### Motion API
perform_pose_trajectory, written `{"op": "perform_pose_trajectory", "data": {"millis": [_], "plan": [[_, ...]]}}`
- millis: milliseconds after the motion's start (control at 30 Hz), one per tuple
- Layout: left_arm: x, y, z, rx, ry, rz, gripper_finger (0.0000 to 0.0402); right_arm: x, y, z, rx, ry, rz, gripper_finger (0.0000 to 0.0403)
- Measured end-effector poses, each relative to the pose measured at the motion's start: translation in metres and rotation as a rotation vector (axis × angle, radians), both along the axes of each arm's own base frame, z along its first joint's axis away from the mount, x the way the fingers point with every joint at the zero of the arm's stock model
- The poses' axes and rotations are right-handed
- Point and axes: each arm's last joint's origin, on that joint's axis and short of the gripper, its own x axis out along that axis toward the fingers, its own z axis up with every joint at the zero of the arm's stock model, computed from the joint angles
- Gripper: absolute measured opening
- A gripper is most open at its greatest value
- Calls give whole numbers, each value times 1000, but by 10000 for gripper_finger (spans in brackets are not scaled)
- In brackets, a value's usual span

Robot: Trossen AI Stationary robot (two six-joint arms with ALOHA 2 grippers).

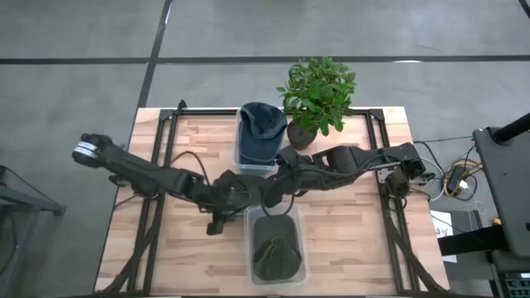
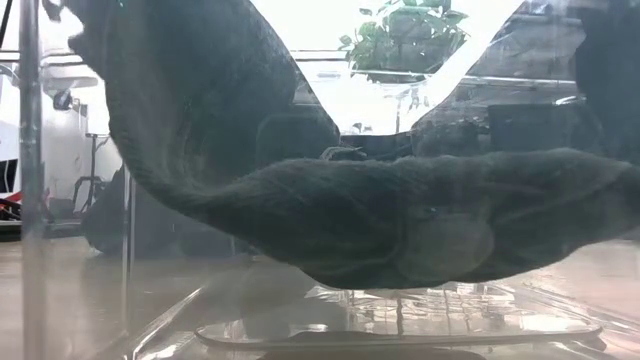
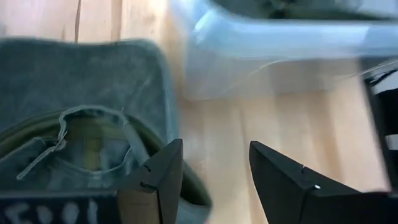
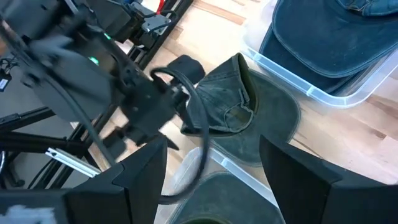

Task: Pick & Place hat
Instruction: Put the gray cap into the bottom transparent bin

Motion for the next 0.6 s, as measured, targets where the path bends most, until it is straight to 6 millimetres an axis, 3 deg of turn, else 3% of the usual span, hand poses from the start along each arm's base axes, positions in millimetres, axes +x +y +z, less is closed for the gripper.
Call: {"op": "perform_pose_trajectory", "data": {"millis": [600], "plan": [[26, -6, -52, 231, 100, -6, 177, 0, 0, 0, 16, -8, -17, 235]]}}
